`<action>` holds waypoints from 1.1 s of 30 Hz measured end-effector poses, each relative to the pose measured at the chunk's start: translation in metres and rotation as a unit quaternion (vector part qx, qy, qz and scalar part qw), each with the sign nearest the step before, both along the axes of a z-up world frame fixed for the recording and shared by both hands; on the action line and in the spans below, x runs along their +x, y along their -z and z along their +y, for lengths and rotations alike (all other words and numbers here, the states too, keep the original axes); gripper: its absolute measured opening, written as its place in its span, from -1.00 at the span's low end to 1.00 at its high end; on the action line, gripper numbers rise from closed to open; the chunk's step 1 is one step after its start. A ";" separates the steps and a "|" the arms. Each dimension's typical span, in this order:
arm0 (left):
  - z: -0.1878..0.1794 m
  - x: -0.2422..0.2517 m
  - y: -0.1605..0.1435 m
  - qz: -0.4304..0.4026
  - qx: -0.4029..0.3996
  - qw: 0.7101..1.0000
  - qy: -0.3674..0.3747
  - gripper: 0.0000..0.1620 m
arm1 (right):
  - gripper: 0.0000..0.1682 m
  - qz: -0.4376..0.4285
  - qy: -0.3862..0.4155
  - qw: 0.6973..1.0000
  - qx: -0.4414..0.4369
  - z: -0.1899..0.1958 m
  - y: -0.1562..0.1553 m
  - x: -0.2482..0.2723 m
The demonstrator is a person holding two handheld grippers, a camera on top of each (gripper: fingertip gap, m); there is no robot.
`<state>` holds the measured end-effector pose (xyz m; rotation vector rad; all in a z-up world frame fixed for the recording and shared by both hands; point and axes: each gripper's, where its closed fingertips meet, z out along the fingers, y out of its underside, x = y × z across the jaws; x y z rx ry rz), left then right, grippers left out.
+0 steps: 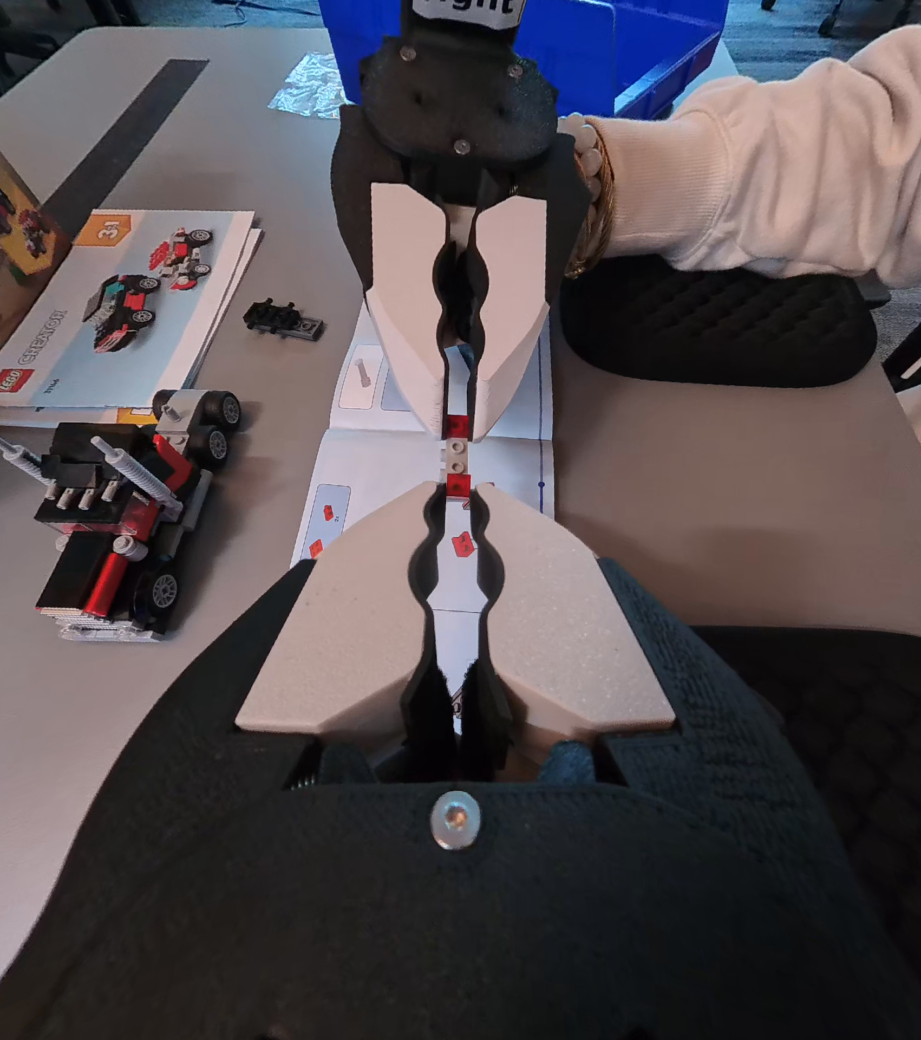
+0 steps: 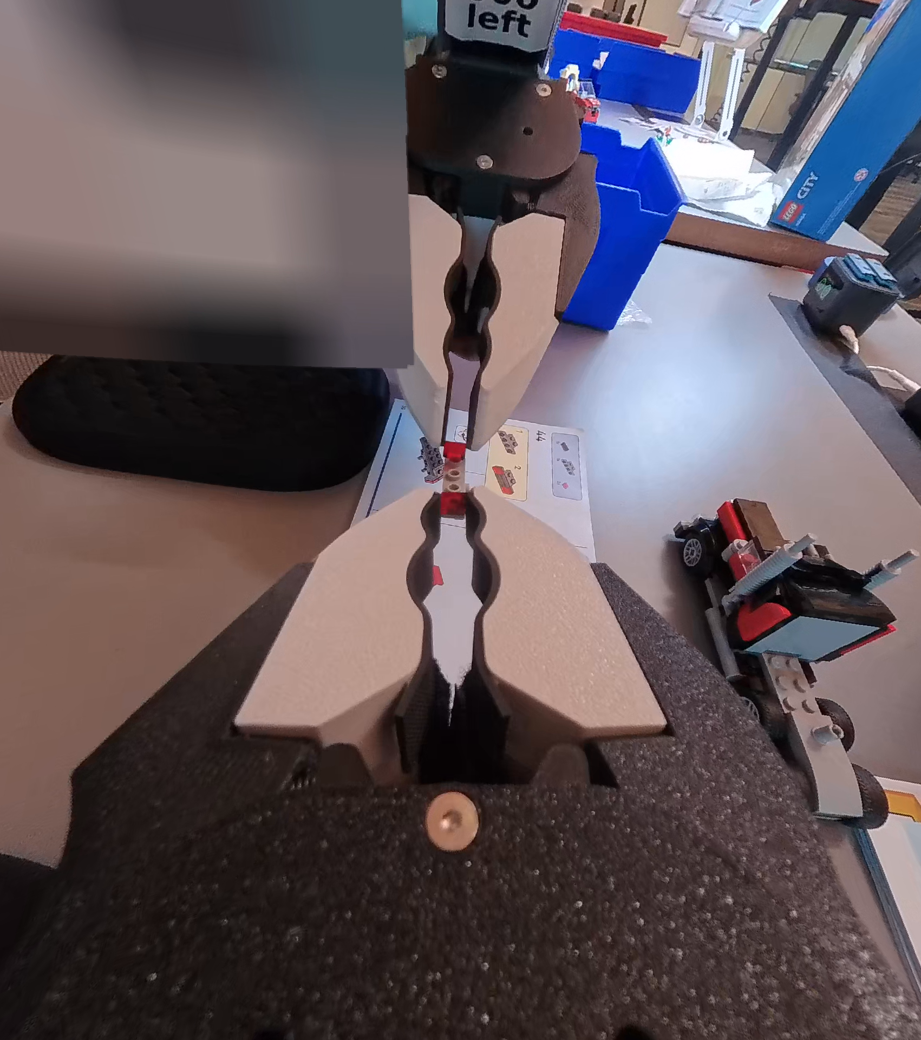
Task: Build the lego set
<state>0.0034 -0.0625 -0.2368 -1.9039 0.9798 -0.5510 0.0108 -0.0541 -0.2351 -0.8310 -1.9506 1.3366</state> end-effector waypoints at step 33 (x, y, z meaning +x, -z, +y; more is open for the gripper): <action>0.002 -0.001 -0.008 -0.035 0.014 0.999 -0.004 -0.77 | -0.90 0.014 0.000 1.000 -0.003 0.001 -0.004 0.000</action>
